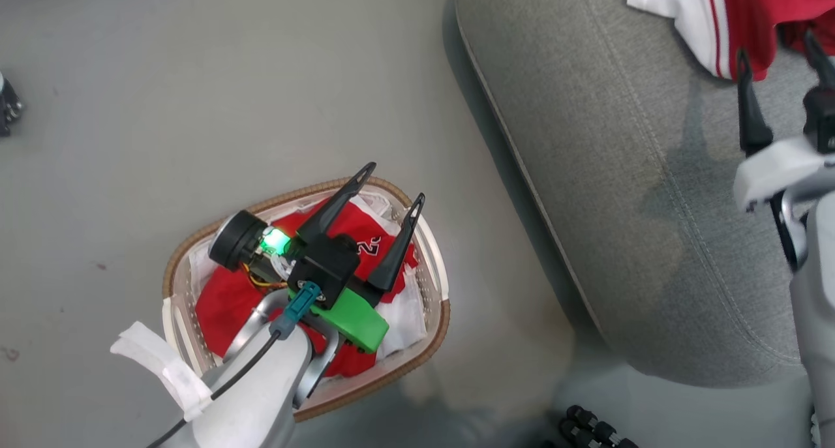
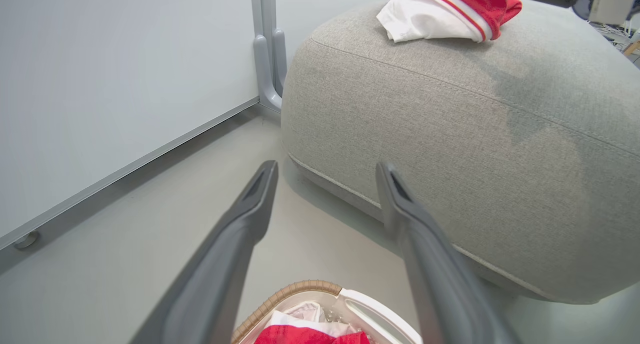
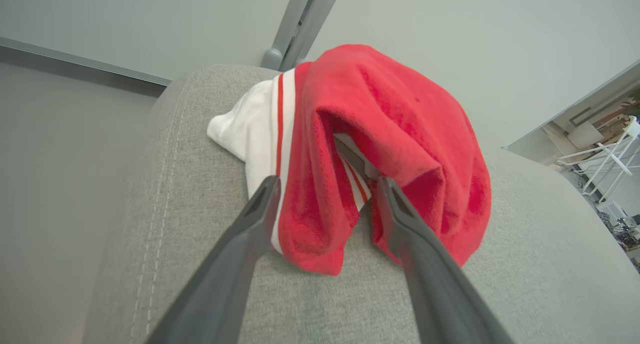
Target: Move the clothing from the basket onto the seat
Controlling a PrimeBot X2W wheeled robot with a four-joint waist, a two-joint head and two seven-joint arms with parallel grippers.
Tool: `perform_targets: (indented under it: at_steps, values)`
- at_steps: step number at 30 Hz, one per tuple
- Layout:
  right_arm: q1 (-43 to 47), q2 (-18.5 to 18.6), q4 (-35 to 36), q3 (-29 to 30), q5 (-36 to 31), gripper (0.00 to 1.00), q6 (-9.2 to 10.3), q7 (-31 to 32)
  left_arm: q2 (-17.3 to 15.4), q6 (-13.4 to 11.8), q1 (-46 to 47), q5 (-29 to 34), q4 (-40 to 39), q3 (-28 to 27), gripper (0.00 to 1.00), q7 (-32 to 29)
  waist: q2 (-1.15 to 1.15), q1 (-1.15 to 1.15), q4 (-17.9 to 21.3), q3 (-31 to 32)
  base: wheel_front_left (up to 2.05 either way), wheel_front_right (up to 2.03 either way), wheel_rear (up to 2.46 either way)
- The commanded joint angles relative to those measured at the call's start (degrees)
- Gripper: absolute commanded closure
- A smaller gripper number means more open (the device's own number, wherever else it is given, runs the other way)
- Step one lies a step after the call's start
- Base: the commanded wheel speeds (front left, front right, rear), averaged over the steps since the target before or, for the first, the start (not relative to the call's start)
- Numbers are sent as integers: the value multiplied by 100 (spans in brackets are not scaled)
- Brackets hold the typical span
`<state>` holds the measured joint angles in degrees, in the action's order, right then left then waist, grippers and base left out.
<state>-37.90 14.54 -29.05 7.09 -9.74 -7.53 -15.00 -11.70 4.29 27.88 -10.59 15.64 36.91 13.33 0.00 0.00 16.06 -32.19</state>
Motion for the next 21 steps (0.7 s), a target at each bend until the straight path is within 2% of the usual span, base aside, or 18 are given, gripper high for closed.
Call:
perform_targets:
  at_steps: [1, 10, 21]
  values:
    - [251, 3, 72, 49, 39, 0, 8, -27, 57, -30, -98, -75, 72, -29, 0, 56, 0, 0, -59, 321, 0, 0, 0]
    - [1006, -73, 549, 261, 119, 0, 8, -27, 382, -58, -303, -331, 483, -173, 0, 196, 0, 0, -384, 1129, 0, 0, 0]
    - [1500, -231, 974, 277, 224, 0, 8, -27, 676, -104, -932, -538, 473, -881, 0, 185, 0, 0, -1134, 2141, 0, 0, 0]
